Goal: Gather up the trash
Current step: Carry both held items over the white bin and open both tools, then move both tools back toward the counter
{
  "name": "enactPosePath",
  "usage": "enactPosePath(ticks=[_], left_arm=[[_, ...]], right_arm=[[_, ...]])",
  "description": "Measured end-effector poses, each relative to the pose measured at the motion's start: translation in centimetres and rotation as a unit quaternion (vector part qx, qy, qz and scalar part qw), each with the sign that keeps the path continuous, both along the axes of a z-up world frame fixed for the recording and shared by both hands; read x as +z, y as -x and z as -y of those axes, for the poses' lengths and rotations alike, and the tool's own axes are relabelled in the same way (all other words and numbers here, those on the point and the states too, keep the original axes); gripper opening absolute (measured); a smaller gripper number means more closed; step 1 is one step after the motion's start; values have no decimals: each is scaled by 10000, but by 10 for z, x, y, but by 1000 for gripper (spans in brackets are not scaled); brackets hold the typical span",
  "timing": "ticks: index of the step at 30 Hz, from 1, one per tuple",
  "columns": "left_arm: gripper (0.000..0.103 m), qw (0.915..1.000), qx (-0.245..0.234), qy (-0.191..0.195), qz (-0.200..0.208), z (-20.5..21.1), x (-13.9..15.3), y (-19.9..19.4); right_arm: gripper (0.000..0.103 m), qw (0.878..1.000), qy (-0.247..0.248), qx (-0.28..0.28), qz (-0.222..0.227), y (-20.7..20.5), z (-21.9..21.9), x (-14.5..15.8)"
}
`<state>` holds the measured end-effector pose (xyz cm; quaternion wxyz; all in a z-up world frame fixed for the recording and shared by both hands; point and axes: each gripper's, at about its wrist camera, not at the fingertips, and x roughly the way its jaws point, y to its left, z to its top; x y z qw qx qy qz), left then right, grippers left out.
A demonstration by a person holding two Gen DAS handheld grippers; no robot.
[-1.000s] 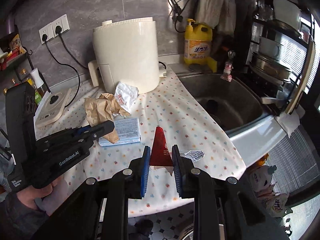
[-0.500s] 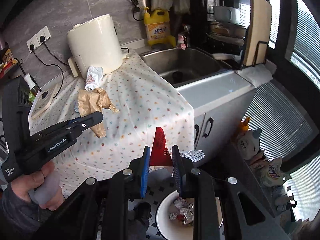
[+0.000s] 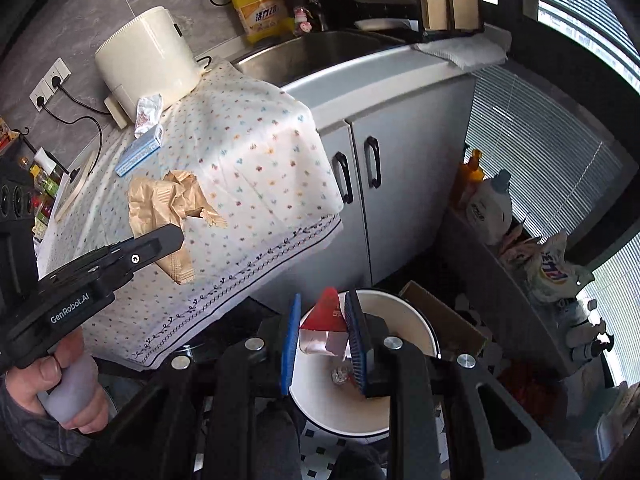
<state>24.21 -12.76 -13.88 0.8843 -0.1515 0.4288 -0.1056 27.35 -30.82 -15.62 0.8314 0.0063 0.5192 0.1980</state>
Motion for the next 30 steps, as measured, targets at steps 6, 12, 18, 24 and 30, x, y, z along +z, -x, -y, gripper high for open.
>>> enactPosePath(ticks=[6, 12, 18, 24, 30], left_arm=[[14, 9991, -178, 21, -374, 33, -28, 11], [14, 9955, -482, -11, -812, 59, -58, 13], [14, 9903, -869, -82, -1080, 82, -72, 6], [73, 9888, -740, -334, -1253, 77, -78, 0], [85, 9922, -495, -394, -1077, 51, -59, -3]], right_arm=[[44, 9997, 6, -152, -165, 11, 29, -19], [53, 9982, 20, -583, -140, 20, 69, -19], [57, 9950, -3, -991, -126, 28, 100, -18], [58, 9925, -35, -1214, -161, 32, 112, -19], [76, 9925, -91, -1223, -16, 27, 105, -11]])
